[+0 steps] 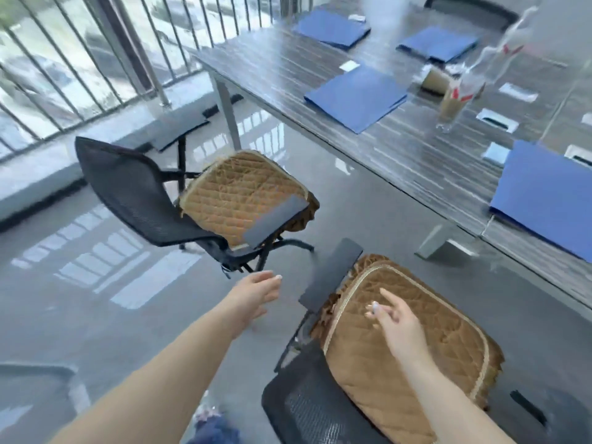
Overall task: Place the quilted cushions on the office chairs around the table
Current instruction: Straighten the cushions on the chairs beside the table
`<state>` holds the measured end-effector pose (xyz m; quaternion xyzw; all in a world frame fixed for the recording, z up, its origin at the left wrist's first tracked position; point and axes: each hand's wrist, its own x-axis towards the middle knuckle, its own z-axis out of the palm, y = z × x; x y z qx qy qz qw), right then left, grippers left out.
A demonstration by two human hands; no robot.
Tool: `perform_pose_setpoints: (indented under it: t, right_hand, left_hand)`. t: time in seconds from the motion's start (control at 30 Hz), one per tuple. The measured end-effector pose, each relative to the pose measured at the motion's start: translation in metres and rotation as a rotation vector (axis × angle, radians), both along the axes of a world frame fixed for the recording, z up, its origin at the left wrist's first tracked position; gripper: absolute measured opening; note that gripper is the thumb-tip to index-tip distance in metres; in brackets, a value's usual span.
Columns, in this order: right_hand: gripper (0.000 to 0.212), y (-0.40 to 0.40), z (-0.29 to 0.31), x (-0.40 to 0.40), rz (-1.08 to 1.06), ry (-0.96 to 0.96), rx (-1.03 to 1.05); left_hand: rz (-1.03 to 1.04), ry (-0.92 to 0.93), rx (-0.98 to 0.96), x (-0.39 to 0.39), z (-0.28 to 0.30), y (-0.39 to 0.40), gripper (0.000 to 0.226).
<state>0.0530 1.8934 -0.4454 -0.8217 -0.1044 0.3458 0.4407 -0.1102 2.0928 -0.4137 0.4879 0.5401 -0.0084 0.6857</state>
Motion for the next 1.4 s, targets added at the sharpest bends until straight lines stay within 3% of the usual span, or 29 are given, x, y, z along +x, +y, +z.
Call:
perform_pose_setpoints:
  t: [0.17, 0.33, 0.47, 0.6, 0.87, 1.2, 1.3, 1.4]
  right_hand:
    - [0.029, 0.114, 0.029, -0.065, 0.092, -0.028, 0.112]
    - [0.039, 0.203, 0.045, -0.137, 0.218, -0.004, 0.141]
    - [0.039, 0.261, 0.063, -0.175, 0.208, 0.121, 0.212]
    - [0.045, 0.316, 0.076, -0.192, 0.209, 0.129, 0.232]
    - [0.034, 0.421, 0.073, -0.186, 0.218, 0.114, 0.255]
    - [0.012, 0.514, 0.042, -0.119, 0.089, 0.147, 0.195]
    - [0.012, 0.517, 0.028, -0.103, -0.017, 0.176, 0.132]
    - [0.012, 0.512, 0.012, -0.093, -0.16, 0.201, 0.105]
  left_hand:
    - [0.097, -0.104, 0.048, -0.104, 0.041, 0.088, 0.036]
    - [0.129, -0.164, 0.153, -0.184, 0.08, 0.176, 0.033]
    - [0.156, -0.2, 0.165, -0.227, 0.092, 0.223, 0.024]
    - [0.187, -0.209, 0.154, -0.246, 0.093, 0.262, 0.02]
    - [0.132, -0.191, 0.176, -0.227, 0.083, 0.359, 0.022]
    - [0.063, -0.129, 0.212, -0.143, 0.075, 0.49, 0.024]
    - [0.143, -0.16, 0.085, -0.109, 0.059, 0.52, 0.015]
    - [0.19, -0.182, -0.108, -0.069, 0.031, 0.541, 0.023]
